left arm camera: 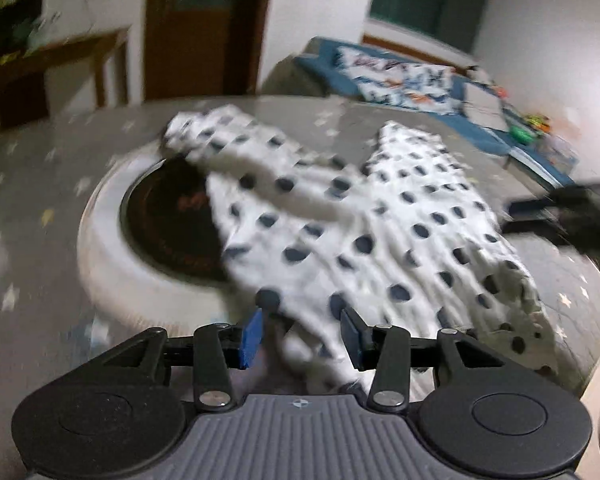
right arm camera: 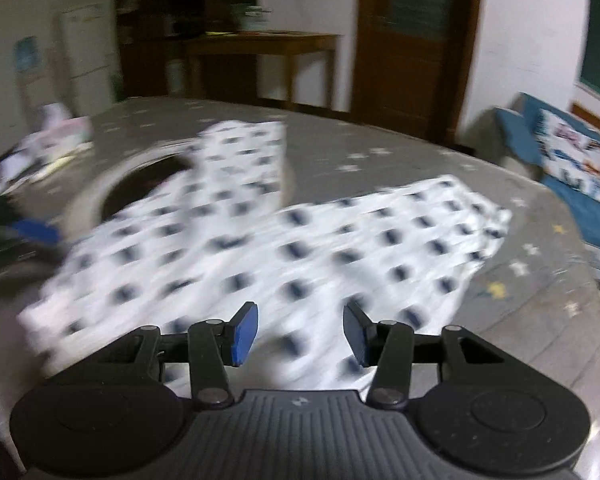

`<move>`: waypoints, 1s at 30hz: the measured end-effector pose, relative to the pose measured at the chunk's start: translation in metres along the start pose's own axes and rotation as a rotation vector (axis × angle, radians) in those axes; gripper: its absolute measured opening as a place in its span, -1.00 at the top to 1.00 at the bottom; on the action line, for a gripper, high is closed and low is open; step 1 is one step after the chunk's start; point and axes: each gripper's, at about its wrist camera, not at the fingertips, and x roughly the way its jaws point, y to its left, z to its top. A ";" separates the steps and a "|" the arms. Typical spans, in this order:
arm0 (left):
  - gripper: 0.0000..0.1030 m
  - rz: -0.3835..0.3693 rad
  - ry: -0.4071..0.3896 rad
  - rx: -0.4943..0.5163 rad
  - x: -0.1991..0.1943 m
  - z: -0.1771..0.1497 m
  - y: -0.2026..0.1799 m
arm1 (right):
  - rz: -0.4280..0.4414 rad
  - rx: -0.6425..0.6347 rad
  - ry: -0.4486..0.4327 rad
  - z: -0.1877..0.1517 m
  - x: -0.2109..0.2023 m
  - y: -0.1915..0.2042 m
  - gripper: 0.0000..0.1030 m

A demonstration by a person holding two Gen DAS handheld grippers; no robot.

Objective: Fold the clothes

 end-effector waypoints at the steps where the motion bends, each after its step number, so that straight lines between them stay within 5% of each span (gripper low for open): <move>1: 0.12 0.001 0.008 -0.012 0.001 -0.002 0.001 | 0.022 -0.012 0.004 -0.005 -0.005 0.009 0.07; 3: 0.14 -0.011 0.024 -0.027 0.003 -0.007 0.002 | 0.058 -0.042 0.013 -0.012 -0.014 0.026 0.07; 8: 0.76 -0.041 0.052 -0.032 0.006 -0.016 -0.005 | 0.106 -0.100 0.064 -0.032 -0.023 0.056 0.07; 11: 0.93 -0.032 0.041 -0.050 0.002 -0.017 -0.006 | 0.119 -0.133 0.089 -0.043 -0.020 0.069 0.07; 16: 0.96 -0.037 0.020 -0.123 -0.036 -0.017 -0.008 | 0.122 -0.168 0.116 -0.057 -0.017 0.080 0.07; 24: 0.94 -0.003 0.102 -0.082 -0.029 -0.028 -0.008 | 0.114 -0.184 0.134 -0.065 -0.018 0.083 0.10; 30: 0.90 0.006 0.042 -0.025 -0.048 -0.010 -0.010 | 0.101 -0.187 0.137 -0.066 -0.020 0.085 0.18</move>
